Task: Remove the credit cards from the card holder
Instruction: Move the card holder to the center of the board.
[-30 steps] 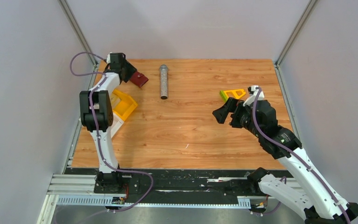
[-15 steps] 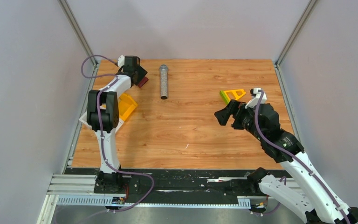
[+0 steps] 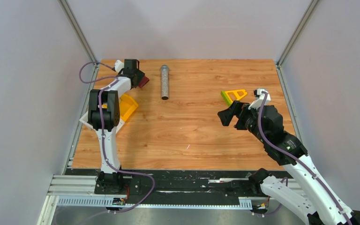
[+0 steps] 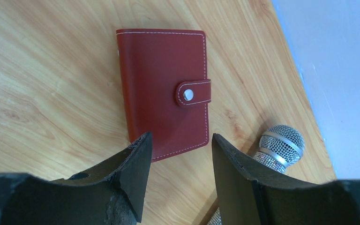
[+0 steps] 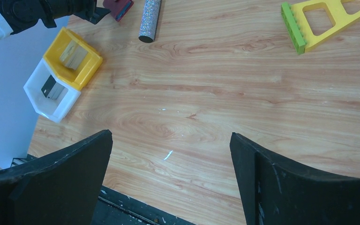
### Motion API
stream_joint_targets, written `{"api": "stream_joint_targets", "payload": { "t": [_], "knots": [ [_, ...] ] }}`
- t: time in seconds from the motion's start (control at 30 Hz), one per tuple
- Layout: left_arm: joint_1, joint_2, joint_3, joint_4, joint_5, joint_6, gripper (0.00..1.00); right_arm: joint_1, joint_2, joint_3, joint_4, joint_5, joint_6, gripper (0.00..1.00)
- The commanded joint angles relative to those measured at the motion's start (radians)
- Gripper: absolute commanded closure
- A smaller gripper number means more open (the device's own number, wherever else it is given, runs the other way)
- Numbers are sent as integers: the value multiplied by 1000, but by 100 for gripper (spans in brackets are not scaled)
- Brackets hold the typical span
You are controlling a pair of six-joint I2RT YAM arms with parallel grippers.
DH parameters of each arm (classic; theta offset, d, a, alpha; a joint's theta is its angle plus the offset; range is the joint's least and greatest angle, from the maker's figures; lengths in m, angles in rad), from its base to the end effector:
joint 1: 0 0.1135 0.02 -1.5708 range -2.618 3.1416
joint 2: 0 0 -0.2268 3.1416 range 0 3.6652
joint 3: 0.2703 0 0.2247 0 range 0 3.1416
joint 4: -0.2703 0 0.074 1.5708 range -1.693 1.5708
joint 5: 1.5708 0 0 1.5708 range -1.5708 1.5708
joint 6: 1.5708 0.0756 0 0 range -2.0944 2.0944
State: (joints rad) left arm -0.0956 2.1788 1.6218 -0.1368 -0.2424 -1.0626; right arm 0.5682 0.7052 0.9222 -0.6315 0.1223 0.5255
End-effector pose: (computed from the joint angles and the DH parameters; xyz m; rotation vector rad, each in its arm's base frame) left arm 0.4779 -0.0276 0.1419 -1.1651 1.9412 -0.3497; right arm 0.1586 0.0903 0.3057 0.0377 2.0294 0.5821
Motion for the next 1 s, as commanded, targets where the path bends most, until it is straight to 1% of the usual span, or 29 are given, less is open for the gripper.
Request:
{"api": "stream_joint_targets", "payload": {
  "t": [0.0, 0.23, 0.43, 0.57, 0.67, 0.8, 0.97],
  "knots": [
    [16, 11, -24, 16, -50, -68, 41, 2, -5, 3, 37, 18, -16, 0],
    [26, 40, -28, 28, 2, -85, 42, 3, 3, 0, 38, 15, -6, 0],
    [26, 41, -67, 30, 33, -140, 45, 2, -1, 1, 38, 14, 0, 0],
    [24, 31, -77, -1, 46, -160, 47, 2, -6, 0, 37, 11, 1, 0],
    [23, 27, -68, -55, 52, -159, 49, 2, -15, -3, 36, 11, 4, 0],
    [18, 20, -67, -90, 90, -150, 50, 2, -22, -7, 36, 14, 10, 0],
    [-4, -8, -63, -143, 76, -100, 51, 2, -32, -7, 35, 6, 9, 0]
  ]
}}
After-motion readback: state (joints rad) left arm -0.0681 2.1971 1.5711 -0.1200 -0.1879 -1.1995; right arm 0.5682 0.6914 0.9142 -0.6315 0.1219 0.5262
